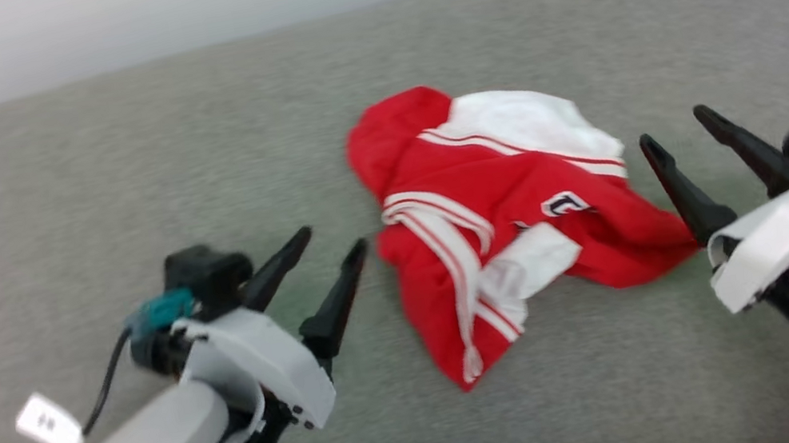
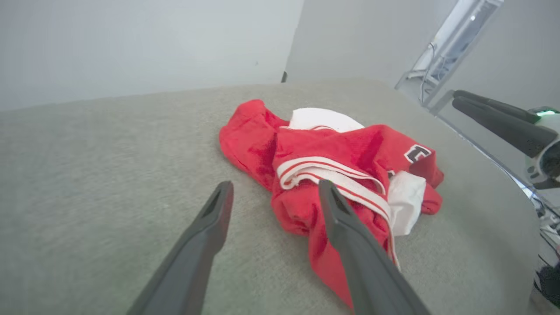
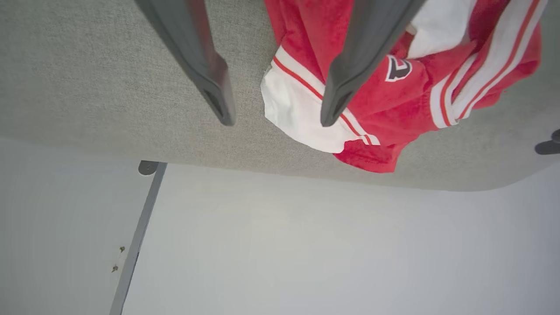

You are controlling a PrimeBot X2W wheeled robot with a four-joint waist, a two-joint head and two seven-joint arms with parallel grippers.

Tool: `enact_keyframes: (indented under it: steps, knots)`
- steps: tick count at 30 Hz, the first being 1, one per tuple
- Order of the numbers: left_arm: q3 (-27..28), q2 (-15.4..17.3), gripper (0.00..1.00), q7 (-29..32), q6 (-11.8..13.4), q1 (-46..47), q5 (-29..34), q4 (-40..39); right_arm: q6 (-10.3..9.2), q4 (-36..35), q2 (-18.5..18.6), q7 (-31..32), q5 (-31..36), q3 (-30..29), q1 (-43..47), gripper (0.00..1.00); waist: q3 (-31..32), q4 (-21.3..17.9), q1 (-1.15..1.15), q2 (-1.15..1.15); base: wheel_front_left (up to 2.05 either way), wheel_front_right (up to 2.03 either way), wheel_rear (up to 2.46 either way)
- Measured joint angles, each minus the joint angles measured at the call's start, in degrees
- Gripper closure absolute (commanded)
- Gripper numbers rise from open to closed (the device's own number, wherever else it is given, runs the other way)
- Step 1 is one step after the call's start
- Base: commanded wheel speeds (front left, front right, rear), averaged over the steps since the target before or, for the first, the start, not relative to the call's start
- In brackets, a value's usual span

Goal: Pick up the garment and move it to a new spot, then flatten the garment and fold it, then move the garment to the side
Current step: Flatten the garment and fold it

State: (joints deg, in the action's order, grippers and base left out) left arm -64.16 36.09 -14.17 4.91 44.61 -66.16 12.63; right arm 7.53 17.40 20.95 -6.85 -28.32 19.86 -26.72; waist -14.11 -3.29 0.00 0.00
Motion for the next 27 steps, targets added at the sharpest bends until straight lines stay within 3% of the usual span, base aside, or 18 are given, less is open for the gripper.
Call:
enact_keyframes:
  steps: [2, 4, 5, 7, 11, 13, 16, 24, 27]
  knots:
    - [1.5, -0.2, 0.0, -0.5, 1.2, -1.6, -0.3, -0.5, 0.0, 0.4, 1.2, 1.1, -0.7, 1.1, -1.1, 0.0, 0.2, 0.8, 0.0, 0.0, 0.0, 0.0, 0.0]
    - [7.4, -2.0, 0.0, -0.7, 3.5, -6.9, 0.7, -2.9, 0.0, 2.3, 4.8, 4.8, -4.3, 3.9, -4.0, 0.0, 0.6, 3.3, 0.0, 0.0, 0.0, 0.0, 0.0]
    - [7.4, -2.0, 0.0, -0.7, 3.5, -6.9, 0.7, -2.9, 0.0, 2.3, 4.8, 4.8, -4.3, 3.9, -4.0, 0.0, 0.6, 3.3, 0.0, 0.0, 0.0, 0.0, 0.0]
    - [13.4, -3.7, 0.0, -0.9, 4.3, -10.8, 3.4, -4.7, 0.0, 3.5, 7.1, 6.9, -6.0, 5.7, -6.3, 0.0, 0.8, 4.9, 0.0, 0.0, 0.0, 0.0, 0.0]
    - [23.2, -6.3, 0.0, -1.0, 5.3, -19.5, 11.5, -6.9, 0.0, 6.6, 10.5, 14.0, -12.4, 9.3, -11.1, 0.0, 1.0, 8.2, 0.0, 0.0, 0.0, 0.0, 0.0]
    - [30.5, -9.0, 0.0, -1.0, 5.2, -24.5, 17.7, -8.9, 0.0, 9.2, 13.6, 20.9, -16.4, 13.5, -14.9, 0.0, 0.9, 10.3, 0.0, 0.0, 0.0, 0.0, 0.0]
    - [34.4, -10.3, 0.0, -1.0, 5.1, -27.0, 22.0, -9.8, 0.0, 11.3, 15.4, 24.8, -18.6, 15.5, -17.7, 0.0, 0.6, 11.6, 0.0, 0.0, 0.0, 0.0, 0.0]
    - [42.7, -17.5, 0.0, -1.0, 0.8, -31.4, 34.9, -10.3, 0.0, 18.0, 19.3, 35.8, -24.7, 22.4, -25.1, 0.0, -2.0, 15.3, 0.0, 0.0, 0.0, 0.0, 0.0]
    - [45.4, -20.8, 0.0, -1.0, -1.6, -31.7, 37.6, -11.1, 0.0, 19.5, 20.3, 37.1, -24.7, 24.9, -27.4, 0.0, -3.5, 16.2, 0.0, 0.0, 0.0, 0.0, 0.0]
